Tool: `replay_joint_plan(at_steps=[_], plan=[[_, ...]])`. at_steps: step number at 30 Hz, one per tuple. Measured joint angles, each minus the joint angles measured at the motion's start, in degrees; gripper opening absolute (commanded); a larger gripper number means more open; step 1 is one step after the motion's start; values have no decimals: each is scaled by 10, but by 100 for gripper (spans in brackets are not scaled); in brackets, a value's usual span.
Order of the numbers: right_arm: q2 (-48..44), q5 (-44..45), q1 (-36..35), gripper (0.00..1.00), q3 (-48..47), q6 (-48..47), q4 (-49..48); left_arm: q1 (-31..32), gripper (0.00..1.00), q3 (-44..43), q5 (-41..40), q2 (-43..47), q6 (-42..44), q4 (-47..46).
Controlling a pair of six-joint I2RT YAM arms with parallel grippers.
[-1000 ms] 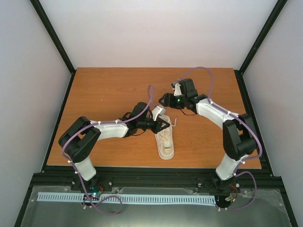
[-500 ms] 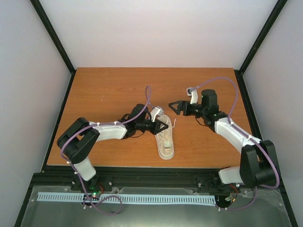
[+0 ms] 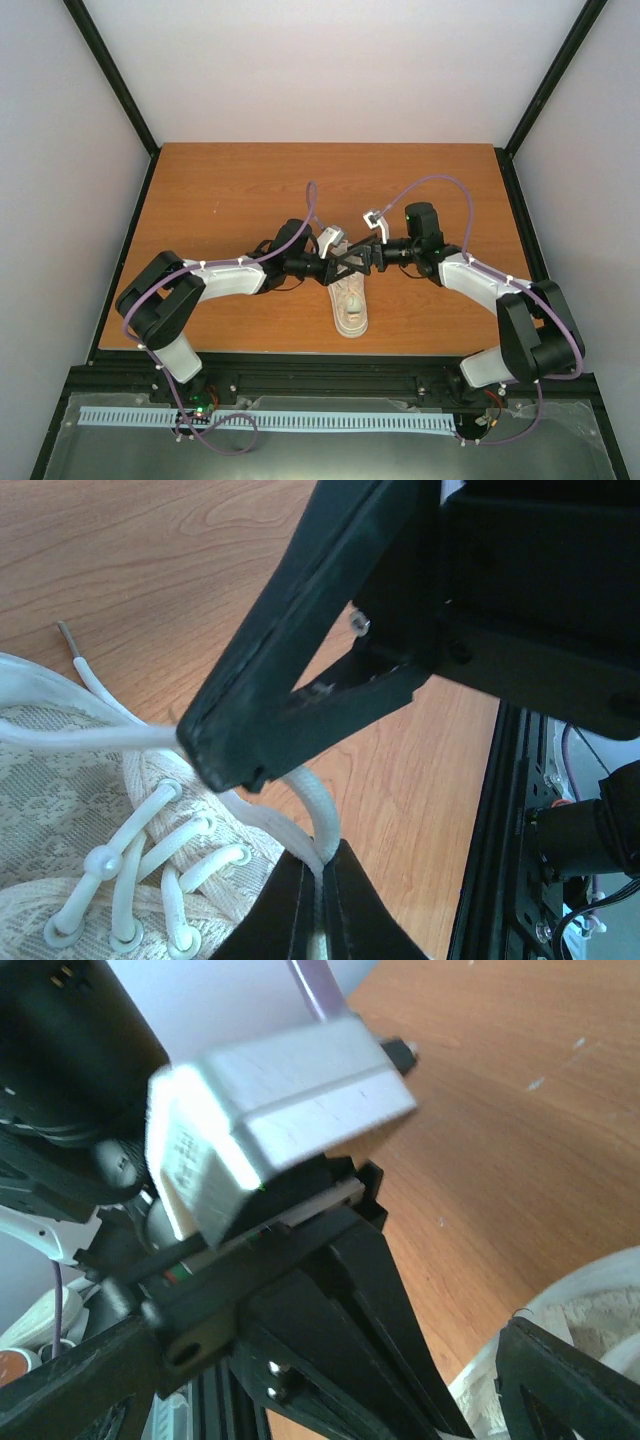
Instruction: Tie the shoes
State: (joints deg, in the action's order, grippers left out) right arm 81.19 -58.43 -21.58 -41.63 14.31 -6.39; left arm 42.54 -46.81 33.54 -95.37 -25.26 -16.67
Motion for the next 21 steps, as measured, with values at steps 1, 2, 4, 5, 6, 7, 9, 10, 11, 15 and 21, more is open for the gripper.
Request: replay_joint_plan(at_steps=[1, 2, 4, 5, 6, 7, 9, 10, 11, 15, 21], plan=[[7, -3, 0, 90, 0, -6, 5, 0, 1, 0, 2, 0, 0, 1], [12, -8, 0, 90, 0, -12, 9, 0, 1, 0, 2, 0, 0, 2], [19, -17, 0, 89, 0, -23, 13, 0, 1, 0, 2, 0, -1, 5], [23, -23, 0, 89, 0, -28, 16, 0, 1, 0, 2, 0, -1, 6], [27, -29, 0, 88, -1, -34, 19, 0, 1, -1, 3, 0, -1, 7], [32, -35, 0, 87, -2, -40, 22, 0, 1, -1, 3, 0, -2, 8], [42, -47, -1, 85, -3, -48, 28, 0, 1, -1, 3, 0, -4, 12], [44, -50, -1, 84, -3, -51, 28, 0, 1, -1, 3, 0, -5, 15], [47, -53, -2, 84, -3, -55, 30, 0, 1, -1, 3, 0, -5, 16], [52, -57, -5, 83, -3, -65, 36, 0, 1, -1, 3, 0, -7, 27], [55, -53, -10, 83, -3, -72, 36, 0, 1, -2, 5, 0, -15, 33]])
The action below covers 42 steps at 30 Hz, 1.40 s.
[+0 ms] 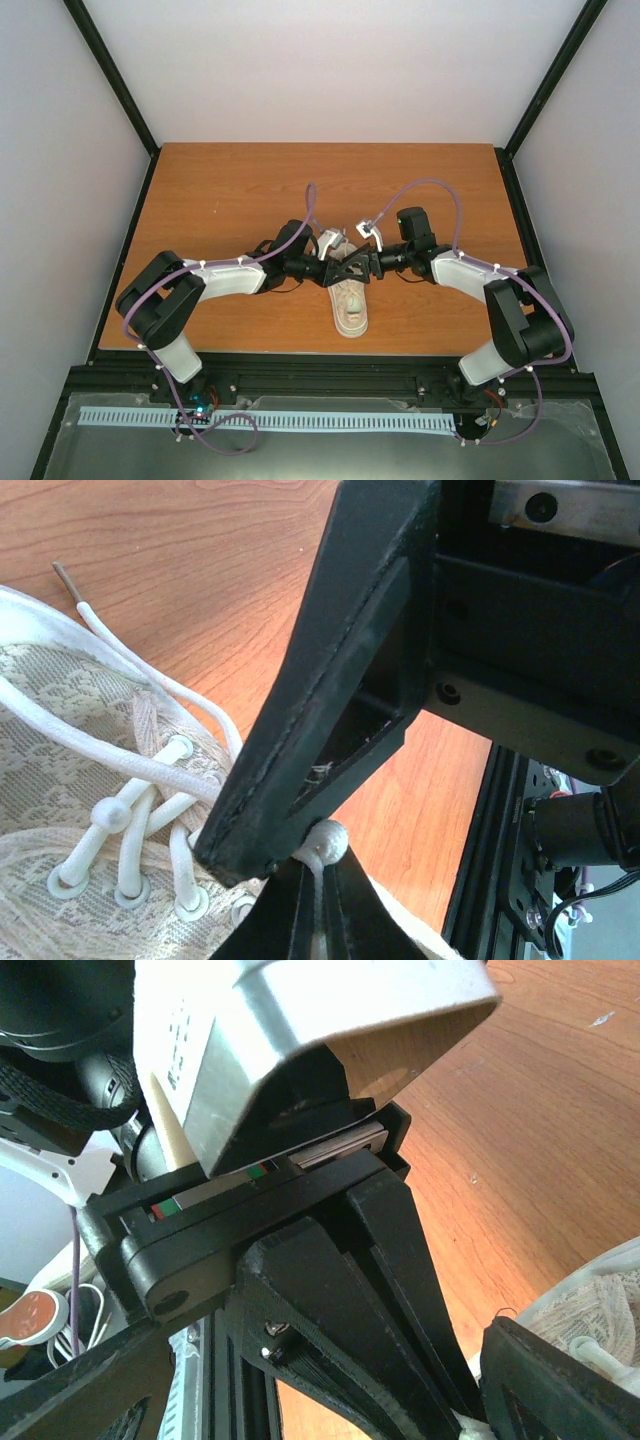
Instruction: Tie the shoes
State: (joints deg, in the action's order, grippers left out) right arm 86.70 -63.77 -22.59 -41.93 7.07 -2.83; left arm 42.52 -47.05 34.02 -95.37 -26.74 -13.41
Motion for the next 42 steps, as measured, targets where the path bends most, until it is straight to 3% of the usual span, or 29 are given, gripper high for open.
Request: replay_joint_plan(at_steps=[29, 42], plan=[[7, 14, -12, 72, 45, 20, -20, 0, 1, -7, 0, 25, -7, -2], [-5, 51, -12, 42, 72, 53, -63, 1, 1, -7, -31, 24, -16, -2]])
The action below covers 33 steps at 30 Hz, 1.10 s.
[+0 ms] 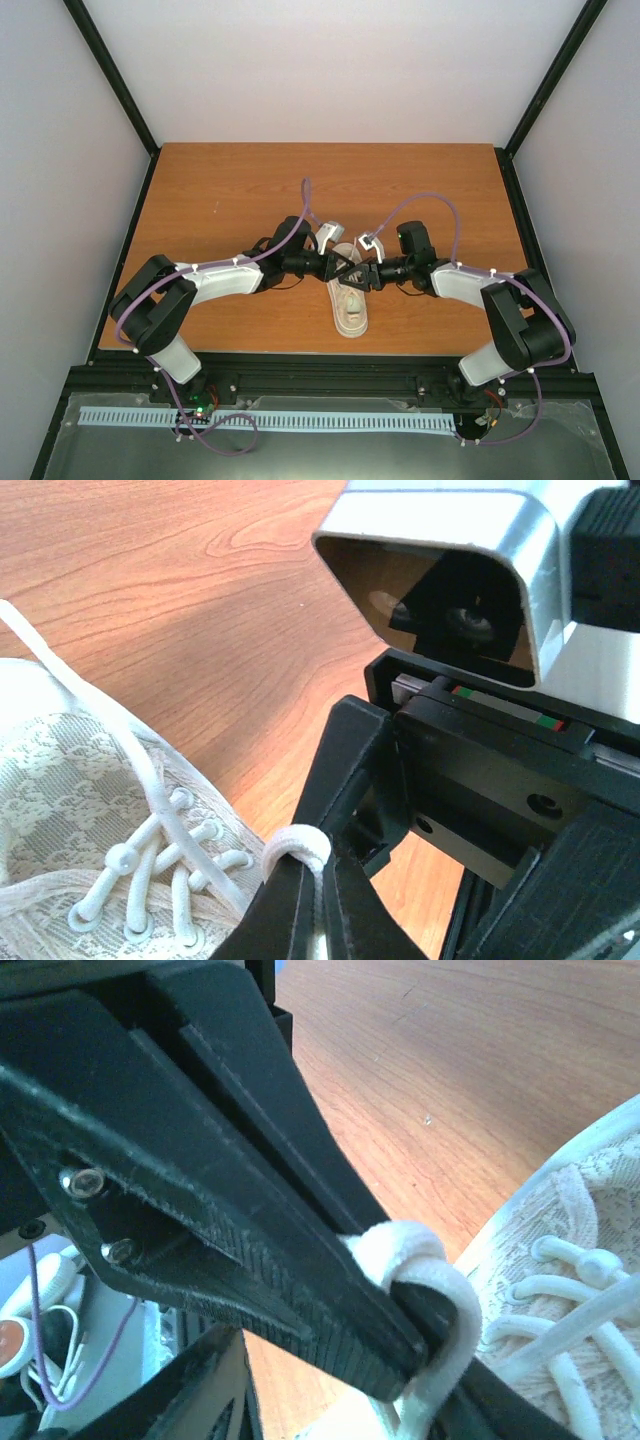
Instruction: Tie the shoes
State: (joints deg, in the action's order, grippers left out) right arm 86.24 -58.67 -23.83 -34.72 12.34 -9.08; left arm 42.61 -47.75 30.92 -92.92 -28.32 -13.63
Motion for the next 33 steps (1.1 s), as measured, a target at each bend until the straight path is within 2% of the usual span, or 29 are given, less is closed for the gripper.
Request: replay_joint_plan(at_steps=[8, 10, 14, 17, 18, 24, 33], plan=[[-16, 41, 0, 12, 26, 30, -31, 2, 1, -13, -14, -14, -2, -1], [-17, 52, 1, 5, 31, 39, -39, 2, 5, -15, -18, -17, -2, -1], [-20, 71, 1, 3, 39, 60, -52, 2, 39, -15, -41, -16, -2, -1], [-29, 86, 1, 3, 46, 81, -59, 3, 54, -6, -75, -4, 0, -3], [-33, 89, 0, 3, 49, 87, -59, 4, 56, -1, -85, 4, 4, -4], [-60, 118, 0, 3, 60, 147, -54, 3, 56, 38, -143, 64, 26, -12], [-74, 146, 0, 3, 70, 261, -55, 6, 42, 103, -120, 92, 32, -66]])
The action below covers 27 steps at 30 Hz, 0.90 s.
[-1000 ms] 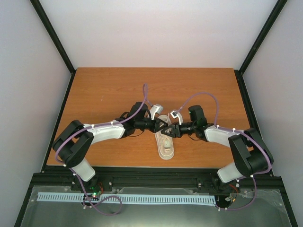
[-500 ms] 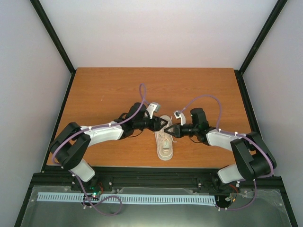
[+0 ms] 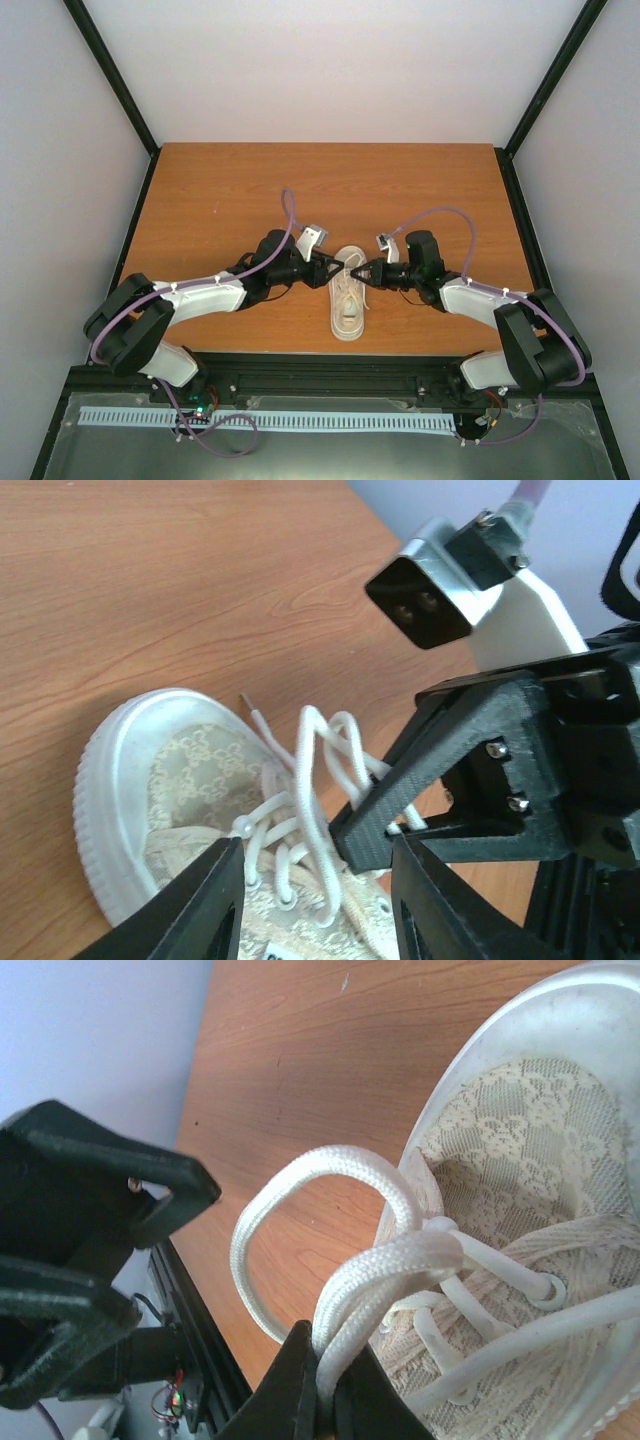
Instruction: Tie the shoes
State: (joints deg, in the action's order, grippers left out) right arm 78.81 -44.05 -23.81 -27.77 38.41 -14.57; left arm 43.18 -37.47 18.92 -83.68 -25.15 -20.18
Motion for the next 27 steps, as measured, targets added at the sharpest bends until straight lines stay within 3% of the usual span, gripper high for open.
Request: replay_joint_plan(at_steps=[11, 27], plan=[[-24, 25, 1, 3, 1, 80, -3, 48, 33, -2, 28, -14, 2, -42], [-31, 31, 5, 3, 16, 140, -18, 49, 27, -11, 38, -87, 1, -70]])
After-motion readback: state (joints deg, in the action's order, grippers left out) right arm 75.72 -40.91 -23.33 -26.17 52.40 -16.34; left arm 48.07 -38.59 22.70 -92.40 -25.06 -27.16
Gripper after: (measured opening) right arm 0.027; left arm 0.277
